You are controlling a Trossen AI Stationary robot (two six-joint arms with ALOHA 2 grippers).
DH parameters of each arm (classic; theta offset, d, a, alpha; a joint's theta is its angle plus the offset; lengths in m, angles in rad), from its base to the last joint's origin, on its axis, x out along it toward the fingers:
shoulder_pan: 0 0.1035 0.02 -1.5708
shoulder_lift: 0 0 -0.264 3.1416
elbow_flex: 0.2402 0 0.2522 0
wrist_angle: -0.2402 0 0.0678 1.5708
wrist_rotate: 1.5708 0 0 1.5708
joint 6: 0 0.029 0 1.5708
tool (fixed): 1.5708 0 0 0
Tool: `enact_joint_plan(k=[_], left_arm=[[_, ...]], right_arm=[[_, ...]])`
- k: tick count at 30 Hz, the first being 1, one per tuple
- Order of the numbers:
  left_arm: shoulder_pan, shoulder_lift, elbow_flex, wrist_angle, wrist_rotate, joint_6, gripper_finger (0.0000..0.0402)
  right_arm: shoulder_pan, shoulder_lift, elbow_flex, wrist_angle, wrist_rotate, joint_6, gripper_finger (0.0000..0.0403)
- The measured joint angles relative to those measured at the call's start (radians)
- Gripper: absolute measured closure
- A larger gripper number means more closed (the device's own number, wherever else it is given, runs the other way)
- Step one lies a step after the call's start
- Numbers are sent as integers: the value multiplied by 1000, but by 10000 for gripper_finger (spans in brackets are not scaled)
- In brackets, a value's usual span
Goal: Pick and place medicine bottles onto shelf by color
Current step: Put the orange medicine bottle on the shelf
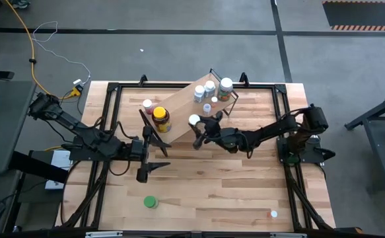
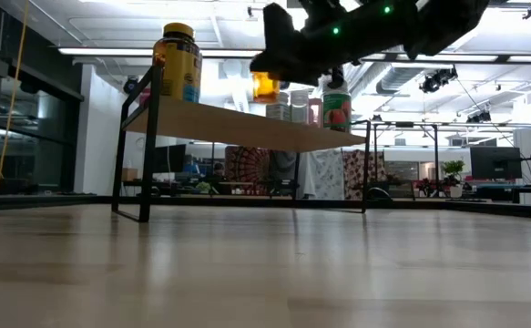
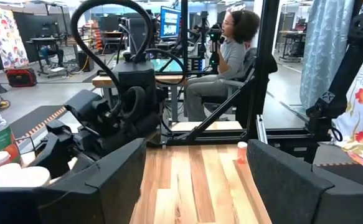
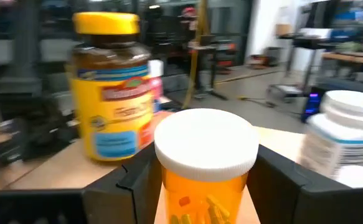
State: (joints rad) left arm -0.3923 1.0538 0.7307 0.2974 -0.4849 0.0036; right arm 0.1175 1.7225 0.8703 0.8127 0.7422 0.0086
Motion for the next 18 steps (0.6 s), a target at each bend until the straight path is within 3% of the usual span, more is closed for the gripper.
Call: enact_joint_plan(k=[4,18], left_arm=[[0,0,0,-2,-2,0,131],[0,0,0,-6,-22,0,131]], right_arm=[[-9,16,0,44,41,-15,212],[-65,36,0,10,31,53,212]])
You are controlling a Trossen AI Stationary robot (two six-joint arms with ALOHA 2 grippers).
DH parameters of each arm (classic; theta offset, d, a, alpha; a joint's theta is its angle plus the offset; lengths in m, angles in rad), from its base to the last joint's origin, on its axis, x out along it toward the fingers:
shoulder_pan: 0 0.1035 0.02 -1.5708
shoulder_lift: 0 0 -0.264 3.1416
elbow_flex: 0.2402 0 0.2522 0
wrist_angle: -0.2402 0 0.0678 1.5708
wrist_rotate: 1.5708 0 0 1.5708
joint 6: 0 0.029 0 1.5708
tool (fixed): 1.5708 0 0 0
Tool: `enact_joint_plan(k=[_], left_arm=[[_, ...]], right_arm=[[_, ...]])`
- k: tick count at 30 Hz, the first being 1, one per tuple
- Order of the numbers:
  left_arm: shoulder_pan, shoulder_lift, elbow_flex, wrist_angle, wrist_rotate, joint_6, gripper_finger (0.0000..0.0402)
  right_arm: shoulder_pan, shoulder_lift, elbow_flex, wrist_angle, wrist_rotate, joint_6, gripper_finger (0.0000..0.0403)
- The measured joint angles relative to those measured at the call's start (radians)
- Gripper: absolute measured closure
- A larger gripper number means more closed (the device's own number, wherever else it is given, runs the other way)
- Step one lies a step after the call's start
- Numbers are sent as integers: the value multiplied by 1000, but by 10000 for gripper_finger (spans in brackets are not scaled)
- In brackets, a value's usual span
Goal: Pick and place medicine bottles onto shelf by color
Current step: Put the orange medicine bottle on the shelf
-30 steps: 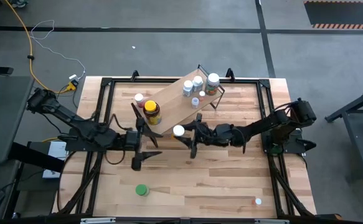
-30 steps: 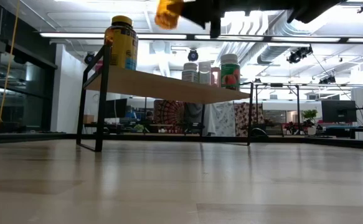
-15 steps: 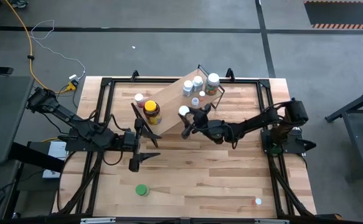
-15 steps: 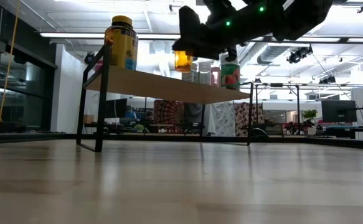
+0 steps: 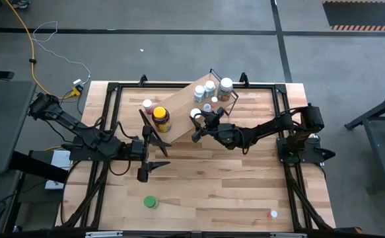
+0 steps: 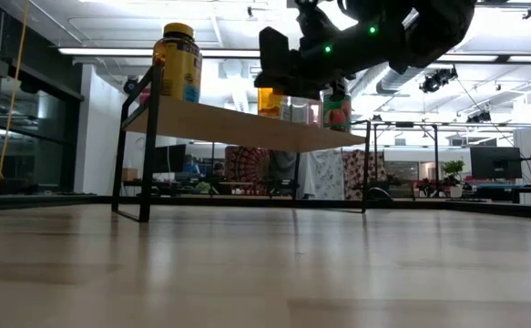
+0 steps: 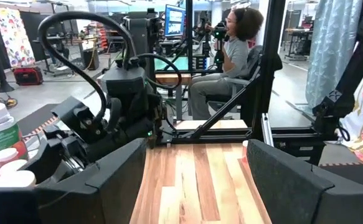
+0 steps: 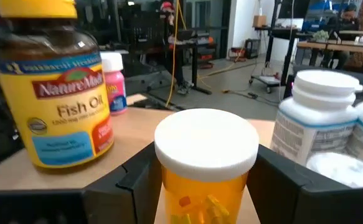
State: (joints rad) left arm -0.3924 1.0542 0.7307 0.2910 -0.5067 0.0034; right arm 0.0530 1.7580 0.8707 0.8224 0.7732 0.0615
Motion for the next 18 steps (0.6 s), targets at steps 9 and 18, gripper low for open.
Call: enact_joint_plan(k=[9,18], left_arm=[[0,0,0,-6,-5,0,131],[0,0,0,-11,-6,0,131]], right_arm=[[-16,0,0,-11,-32,12,212],[-30,0,0,-45,-33,12,212]])
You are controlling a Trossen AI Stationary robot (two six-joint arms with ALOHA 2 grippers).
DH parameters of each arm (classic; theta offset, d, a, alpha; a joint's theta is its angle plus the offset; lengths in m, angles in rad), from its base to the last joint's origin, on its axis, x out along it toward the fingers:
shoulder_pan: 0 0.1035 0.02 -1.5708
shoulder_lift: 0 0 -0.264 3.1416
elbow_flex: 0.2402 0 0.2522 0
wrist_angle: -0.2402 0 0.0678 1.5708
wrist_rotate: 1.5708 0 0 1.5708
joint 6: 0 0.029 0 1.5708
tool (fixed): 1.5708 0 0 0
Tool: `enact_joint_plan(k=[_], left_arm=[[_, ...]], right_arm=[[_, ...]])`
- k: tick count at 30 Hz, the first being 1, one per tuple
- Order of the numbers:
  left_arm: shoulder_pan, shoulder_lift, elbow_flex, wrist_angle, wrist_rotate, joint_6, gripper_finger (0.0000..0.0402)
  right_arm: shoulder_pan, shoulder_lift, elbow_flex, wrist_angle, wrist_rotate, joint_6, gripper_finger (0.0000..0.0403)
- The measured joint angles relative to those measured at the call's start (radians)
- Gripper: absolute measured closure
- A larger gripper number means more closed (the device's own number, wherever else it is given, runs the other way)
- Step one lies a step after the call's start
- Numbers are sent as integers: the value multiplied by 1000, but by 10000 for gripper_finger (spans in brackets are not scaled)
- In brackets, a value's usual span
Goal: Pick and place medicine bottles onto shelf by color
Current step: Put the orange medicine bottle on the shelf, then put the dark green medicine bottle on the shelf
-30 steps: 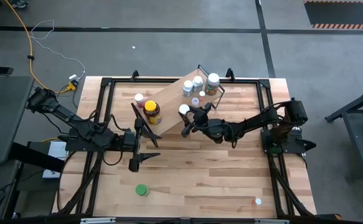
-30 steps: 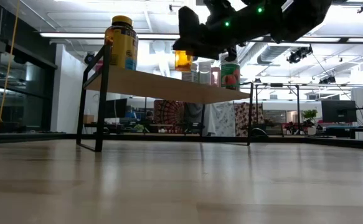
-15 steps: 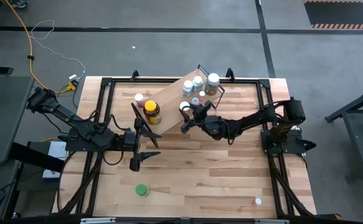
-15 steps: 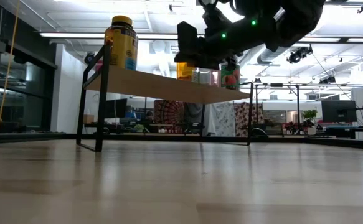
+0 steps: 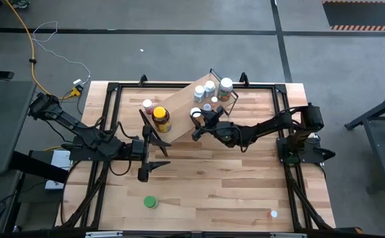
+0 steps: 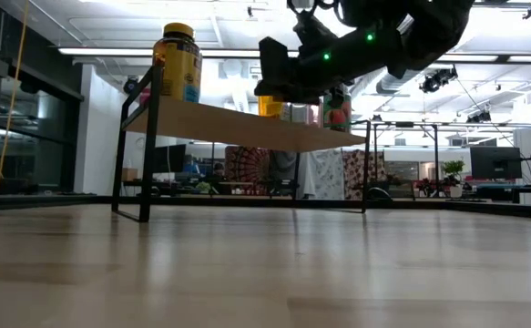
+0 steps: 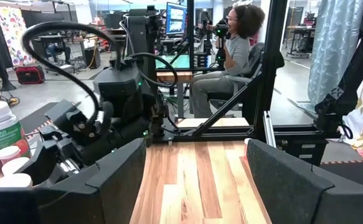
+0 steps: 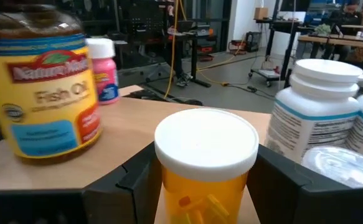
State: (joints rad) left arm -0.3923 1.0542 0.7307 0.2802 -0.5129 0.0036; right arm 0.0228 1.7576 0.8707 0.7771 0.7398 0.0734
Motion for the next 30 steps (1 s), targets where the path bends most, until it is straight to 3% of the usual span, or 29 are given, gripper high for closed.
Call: enact_joint_plan(k=[16,26,30], left_arm=[[0,0,0,0,0,0,131],[0,0,0,-19,0,0,131],[0,0,0,-23,0,0,131]], right_arm=[[-38,-3,2,-35,-45,84,207],[-33,1,-2,-59,-13,63,119],[-22,0,-2,-56,-10,34,102]])
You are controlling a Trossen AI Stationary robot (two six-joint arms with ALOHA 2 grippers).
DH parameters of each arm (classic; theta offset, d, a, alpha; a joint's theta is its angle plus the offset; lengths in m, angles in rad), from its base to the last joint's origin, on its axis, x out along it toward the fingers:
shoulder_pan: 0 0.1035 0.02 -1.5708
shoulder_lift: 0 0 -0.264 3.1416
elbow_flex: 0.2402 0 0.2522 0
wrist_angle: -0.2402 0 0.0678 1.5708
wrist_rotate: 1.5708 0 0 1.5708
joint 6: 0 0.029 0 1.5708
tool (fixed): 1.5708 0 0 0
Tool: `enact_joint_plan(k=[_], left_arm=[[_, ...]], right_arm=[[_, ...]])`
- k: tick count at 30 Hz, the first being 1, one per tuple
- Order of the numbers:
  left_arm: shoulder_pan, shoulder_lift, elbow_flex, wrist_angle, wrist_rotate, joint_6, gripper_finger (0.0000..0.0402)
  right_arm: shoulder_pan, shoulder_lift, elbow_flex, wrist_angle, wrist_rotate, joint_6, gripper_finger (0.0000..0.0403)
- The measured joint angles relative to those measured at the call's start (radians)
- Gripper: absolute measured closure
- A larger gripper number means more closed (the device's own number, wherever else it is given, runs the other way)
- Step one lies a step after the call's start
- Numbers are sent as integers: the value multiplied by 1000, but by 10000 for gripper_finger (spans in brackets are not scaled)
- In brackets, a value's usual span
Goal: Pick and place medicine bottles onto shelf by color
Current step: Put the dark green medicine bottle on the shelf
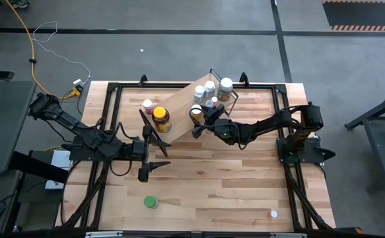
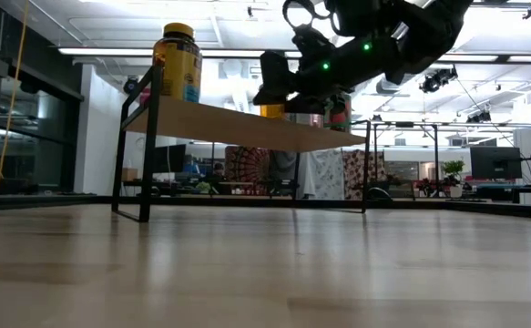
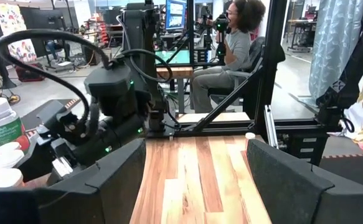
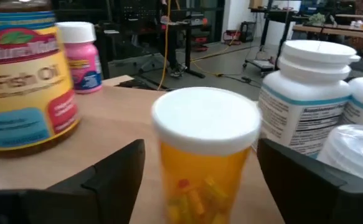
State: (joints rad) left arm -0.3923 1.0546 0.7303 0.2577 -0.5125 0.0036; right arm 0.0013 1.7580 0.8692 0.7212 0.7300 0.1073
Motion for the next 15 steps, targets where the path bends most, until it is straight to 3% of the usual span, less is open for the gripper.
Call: enact_joint_plan(k=[11,15], left_arm=[[0,0,0,-1,0,-2,131],[0,0,0,-2,0,-3,131]], right_arm=[[73,-37,1,-5,6,-121,100],[101,-59,1,-46,97,-169,100]])
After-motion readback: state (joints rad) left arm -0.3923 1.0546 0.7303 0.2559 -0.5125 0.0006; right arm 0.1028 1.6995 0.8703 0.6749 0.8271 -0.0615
